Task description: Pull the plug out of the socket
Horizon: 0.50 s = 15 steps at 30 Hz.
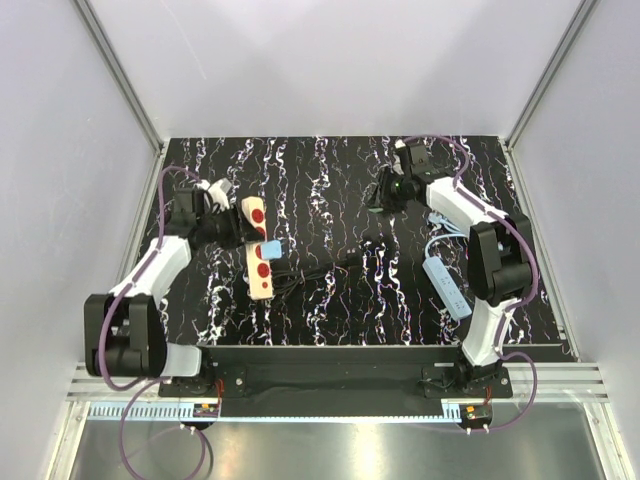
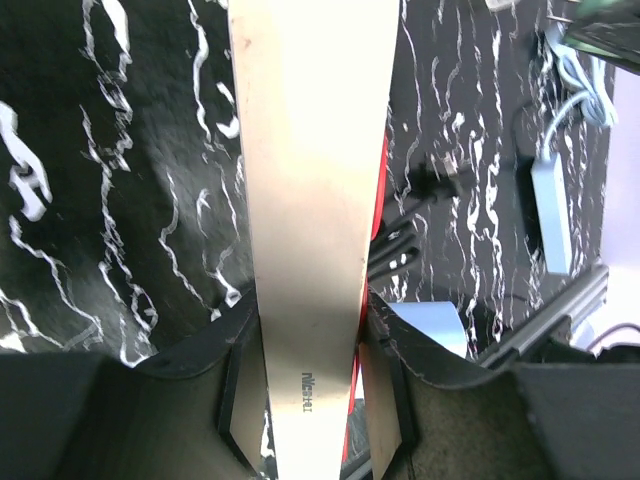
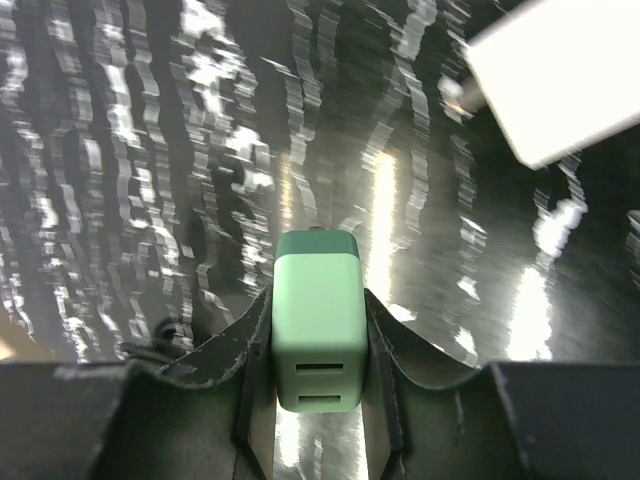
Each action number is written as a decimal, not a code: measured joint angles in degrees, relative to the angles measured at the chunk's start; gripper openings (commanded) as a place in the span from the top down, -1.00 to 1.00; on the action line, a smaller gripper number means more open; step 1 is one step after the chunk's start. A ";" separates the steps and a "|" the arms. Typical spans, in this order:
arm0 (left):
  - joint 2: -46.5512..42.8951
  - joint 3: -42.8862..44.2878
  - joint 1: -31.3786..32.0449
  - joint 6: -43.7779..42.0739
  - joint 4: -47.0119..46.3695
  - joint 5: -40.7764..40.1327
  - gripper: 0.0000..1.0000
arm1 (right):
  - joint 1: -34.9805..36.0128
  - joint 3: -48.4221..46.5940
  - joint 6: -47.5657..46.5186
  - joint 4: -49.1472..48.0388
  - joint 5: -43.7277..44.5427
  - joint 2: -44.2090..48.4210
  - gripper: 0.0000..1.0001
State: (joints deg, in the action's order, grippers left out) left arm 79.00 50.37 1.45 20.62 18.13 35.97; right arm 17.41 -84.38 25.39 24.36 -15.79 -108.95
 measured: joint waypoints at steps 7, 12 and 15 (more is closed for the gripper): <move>-6.32 -4.83 0.02 -0.74 1.51 0.98 1.00 | -5.51 3.65 -3.63 1.88 -5.95 -0.63 0.89; -6.71 -5.01 0.24 -0.92 1.73 1.84 1.00 | -8.59 3.93 -5.62 1.90 -9.60 -3.76 0.87; -6.67 -4.85 0.35 -0.96 1.86 2.21 1.00 | -9.62 3.93 -6.47 1.90 -11.32 -6.32 0.83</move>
State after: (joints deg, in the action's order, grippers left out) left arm 72.34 45.52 1.80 19.66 19.99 38.17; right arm 7.79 -80.44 18.92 26.26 -27.11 -115.26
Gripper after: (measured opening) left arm 0.391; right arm 0.371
